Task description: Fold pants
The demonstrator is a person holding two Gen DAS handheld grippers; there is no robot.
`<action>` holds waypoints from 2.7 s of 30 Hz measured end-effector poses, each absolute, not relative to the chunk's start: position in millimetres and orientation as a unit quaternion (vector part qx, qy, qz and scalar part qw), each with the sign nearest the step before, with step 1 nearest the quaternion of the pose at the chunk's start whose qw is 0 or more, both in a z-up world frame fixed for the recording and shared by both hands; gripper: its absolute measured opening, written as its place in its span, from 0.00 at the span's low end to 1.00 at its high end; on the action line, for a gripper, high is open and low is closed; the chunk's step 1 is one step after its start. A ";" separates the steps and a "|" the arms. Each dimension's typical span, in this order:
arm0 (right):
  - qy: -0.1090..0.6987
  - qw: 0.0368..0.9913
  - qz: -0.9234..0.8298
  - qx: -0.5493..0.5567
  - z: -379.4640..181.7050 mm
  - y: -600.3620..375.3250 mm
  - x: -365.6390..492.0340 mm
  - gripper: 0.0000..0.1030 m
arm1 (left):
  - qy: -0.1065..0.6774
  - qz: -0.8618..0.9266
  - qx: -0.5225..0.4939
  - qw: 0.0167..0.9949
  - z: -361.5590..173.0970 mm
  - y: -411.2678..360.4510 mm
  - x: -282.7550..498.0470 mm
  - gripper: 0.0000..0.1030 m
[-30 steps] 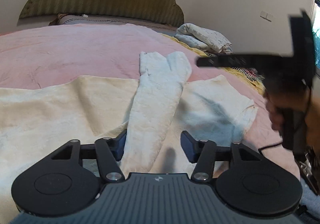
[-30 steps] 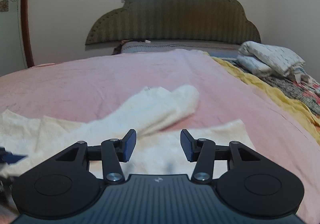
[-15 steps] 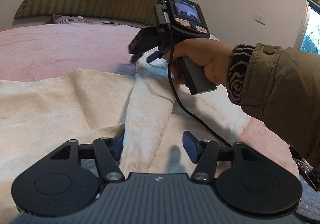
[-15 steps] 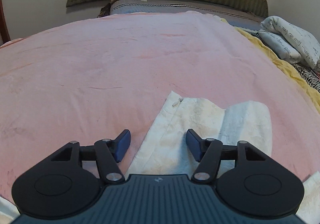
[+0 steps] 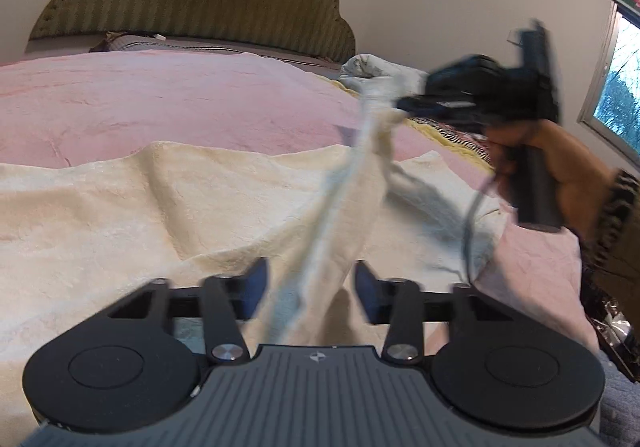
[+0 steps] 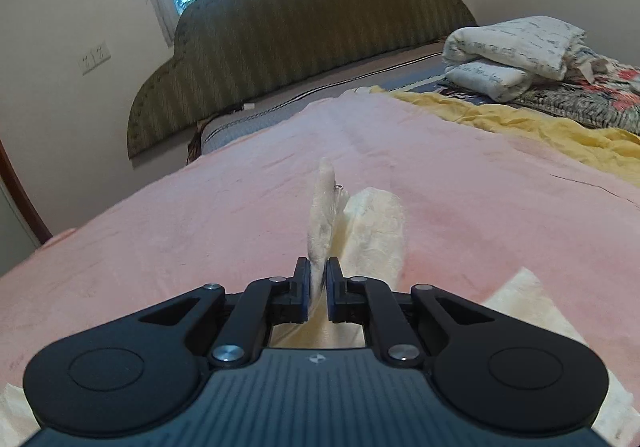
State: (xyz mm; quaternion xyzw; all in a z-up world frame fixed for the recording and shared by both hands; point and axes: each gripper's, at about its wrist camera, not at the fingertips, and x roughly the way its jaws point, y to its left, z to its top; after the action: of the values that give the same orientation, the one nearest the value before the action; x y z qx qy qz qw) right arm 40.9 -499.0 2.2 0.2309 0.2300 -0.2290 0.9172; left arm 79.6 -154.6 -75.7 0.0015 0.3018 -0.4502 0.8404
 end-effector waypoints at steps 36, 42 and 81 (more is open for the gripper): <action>0.150 0.840 -0.289 0.434 -49.6 -551.5 -147.2 0.15 | 0.226 -0.444 0.139 0.856 -67.0 -166.9 25.5 0.15; 0.153 0.819 -0.290 0.471 -65.4 -564.7 -140.2 0.16 | 0.224 -0.441 0.145 0.857 -67.6 -167.9 23.2 0.24; 0.095 0.835 -0.292 0.457 -72.3 -552.9 -142.1 0.05 | 0.224 -0.440 0.135 0.859 -61.2 -162.3 23.4 0.12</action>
State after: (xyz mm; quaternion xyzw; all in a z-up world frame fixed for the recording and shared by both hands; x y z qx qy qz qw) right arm -142.1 -552.9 -72.3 0.4568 0.0948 -0.2918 0.8350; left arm 23.4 -162.3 -61.2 0.1346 0.2243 -0.4401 0.8590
